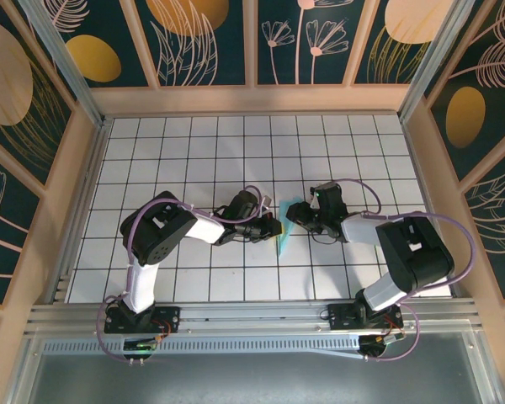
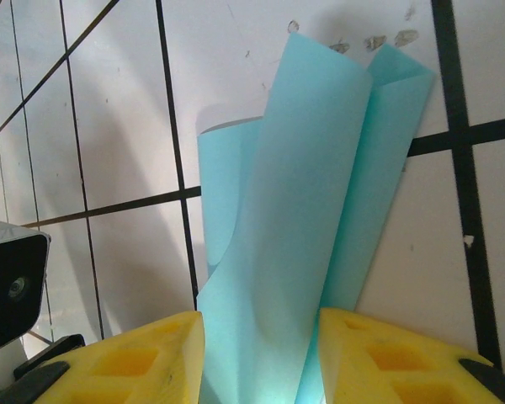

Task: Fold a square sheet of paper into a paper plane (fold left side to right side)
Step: Fold the wing for the fifth time at the center of the table.

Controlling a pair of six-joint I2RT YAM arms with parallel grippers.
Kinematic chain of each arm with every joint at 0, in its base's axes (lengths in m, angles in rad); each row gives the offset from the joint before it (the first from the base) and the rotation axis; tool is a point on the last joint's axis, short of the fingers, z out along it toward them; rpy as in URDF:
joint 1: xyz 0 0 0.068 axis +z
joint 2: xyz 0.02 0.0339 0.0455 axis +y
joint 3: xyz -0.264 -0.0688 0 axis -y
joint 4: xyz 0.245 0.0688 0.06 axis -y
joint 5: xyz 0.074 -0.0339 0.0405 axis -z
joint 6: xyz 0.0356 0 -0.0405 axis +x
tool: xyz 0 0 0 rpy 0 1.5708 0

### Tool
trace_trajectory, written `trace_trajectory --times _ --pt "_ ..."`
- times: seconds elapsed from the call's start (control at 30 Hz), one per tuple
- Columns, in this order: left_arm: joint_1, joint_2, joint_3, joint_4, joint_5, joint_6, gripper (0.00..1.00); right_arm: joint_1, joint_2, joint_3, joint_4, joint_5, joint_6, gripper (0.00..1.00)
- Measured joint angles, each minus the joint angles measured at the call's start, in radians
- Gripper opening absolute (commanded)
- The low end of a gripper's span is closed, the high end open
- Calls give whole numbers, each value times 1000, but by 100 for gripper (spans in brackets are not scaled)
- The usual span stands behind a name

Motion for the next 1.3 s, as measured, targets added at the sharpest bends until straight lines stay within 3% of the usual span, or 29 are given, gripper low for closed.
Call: trace_trajectory --times 0.2,0.43,0.5,1.3 --pt "0 1 1 0 3 2 3 -1 -37 0 -37 10 -11 36" --pt "3 3 6 -8 7 6 3 -10 -70 14 -69 15 -47 4" --pt "3 3 7 -10 7 9 3 -11 -70 24 -72 11 -49 0" --pt "3 3 20 -38 10 17 3 -8 42 53 -71 0 -52 0"
